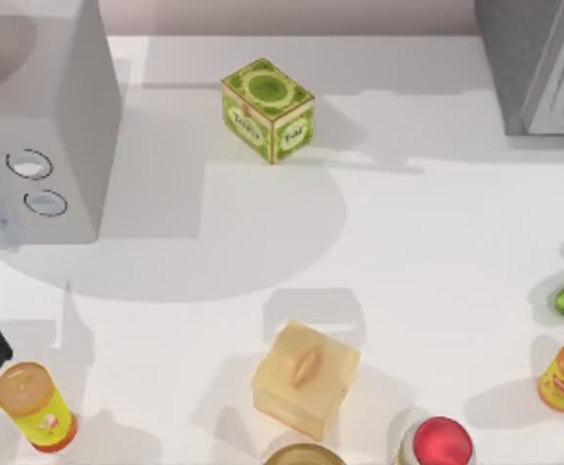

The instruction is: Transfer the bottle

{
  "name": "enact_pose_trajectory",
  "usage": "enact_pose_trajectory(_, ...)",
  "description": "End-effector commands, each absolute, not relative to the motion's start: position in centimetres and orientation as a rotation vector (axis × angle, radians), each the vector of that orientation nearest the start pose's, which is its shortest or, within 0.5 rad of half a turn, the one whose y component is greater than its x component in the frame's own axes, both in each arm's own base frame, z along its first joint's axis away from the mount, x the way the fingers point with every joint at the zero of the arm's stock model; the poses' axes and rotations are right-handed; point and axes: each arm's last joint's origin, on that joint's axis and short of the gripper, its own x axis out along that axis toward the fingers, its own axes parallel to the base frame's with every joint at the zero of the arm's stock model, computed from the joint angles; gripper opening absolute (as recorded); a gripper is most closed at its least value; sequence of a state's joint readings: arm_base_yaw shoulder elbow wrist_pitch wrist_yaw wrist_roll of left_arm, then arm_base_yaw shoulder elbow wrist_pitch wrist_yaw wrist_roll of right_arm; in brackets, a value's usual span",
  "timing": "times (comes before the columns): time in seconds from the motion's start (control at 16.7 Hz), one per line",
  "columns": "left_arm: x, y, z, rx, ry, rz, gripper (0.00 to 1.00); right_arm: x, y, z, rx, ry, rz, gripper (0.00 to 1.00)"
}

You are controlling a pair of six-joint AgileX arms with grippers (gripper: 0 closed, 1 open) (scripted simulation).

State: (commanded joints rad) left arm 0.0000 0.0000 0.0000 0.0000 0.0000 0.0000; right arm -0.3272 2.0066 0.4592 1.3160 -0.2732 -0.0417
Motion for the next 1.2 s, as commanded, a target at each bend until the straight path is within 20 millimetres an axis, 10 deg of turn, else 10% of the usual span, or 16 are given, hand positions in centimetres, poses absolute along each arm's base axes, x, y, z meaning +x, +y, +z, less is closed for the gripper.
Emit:
enact_pose_trajectory(0.42, 10.57, -0.12, 16.0, 0.0, 0.0, 0.0, 1.0, 29.66, -8.67, 6.45, 0.01, 0.206, -0.034, 0.0)
enact_pose_trajectory(1.2, 10.57, -0.12, 16.0, 0.0, 0.0, 0.0, 1.0, 29.66, -8.67, 6.45, 0.01, 0.206, -0.034, 0.98)
